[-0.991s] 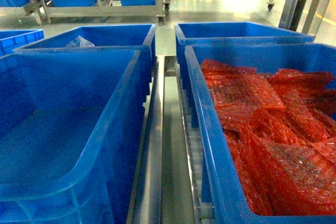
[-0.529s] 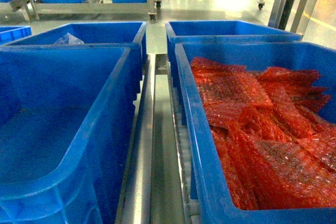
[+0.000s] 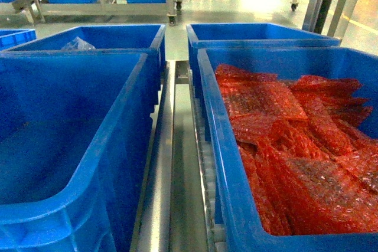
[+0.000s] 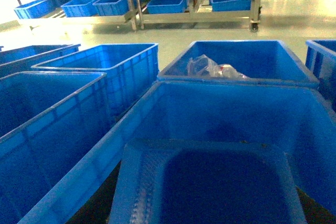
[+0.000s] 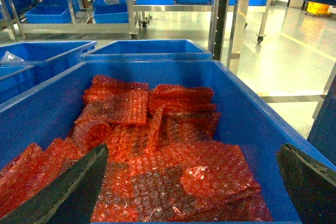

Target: Pick blue part to blue bin on bottom shelf

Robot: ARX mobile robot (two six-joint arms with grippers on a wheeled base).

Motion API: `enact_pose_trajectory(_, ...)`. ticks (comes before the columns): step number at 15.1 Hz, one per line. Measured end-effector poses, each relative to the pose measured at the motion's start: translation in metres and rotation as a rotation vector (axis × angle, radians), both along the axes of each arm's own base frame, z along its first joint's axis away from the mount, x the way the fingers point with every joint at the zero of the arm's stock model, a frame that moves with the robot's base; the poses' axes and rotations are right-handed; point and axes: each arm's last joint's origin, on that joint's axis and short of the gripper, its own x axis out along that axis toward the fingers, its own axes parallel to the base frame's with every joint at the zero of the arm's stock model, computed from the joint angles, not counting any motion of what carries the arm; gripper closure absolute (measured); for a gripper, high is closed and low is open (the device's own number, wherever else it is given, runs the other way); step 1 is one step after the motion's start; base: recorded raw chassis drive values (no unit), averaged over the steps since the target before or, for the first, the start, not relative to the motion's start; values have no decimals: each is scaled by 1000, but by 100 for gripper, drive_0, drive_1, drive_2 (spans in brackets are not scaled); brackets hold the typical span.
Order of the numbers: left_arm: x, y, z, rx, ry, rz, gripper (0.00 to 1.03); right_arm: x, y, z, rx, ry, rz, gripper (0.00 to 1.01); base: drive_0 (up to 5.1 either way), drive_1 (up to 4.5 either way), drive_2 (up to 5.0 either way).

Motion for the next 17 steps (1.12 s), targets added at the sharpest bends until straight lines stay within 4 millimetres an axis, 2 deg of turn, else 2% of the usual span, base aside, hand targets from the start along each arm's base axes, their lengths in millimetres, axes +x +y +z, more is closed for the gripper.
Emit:
enact_pose_trajectory(2,24,3,-1,-7,-10,-22,60,0,0,0,0,0,0,3,0,0,0)
enact_pose_trajectory(3,37,4,-9,-2,28,-29,28,0,0,0,0,0,0,3,0,0,0)
enact_pose_trajectory(4,36,4,-8,-3,23,-29,7,0,0,0,0,0,0,3,0,0,0)
enact_pose_trajectory(5,36,8,-7,-28,-23,-96,8,0,0,0,0,0,0,3,0,0,0)
enact_pose_trajectory(7,21,18,-15,-58,-53,-289,30,0,0,0,0,0,0,3,0,0,0)
enact_pose_trajectory(9,8,24,-26,-73,-30,-347,51,0,0,0,0,0,0,3,0,0,0)
enact_pose_trajectory(11,3,26,-29,-74,-31,-354,61,0,0,0,0,1,0,3,0,0,0)
enact_pose_trajectory(17,-8,32,-32,-74,-42,-348,83,0,0,0,0,1,0,3,0,0,0)
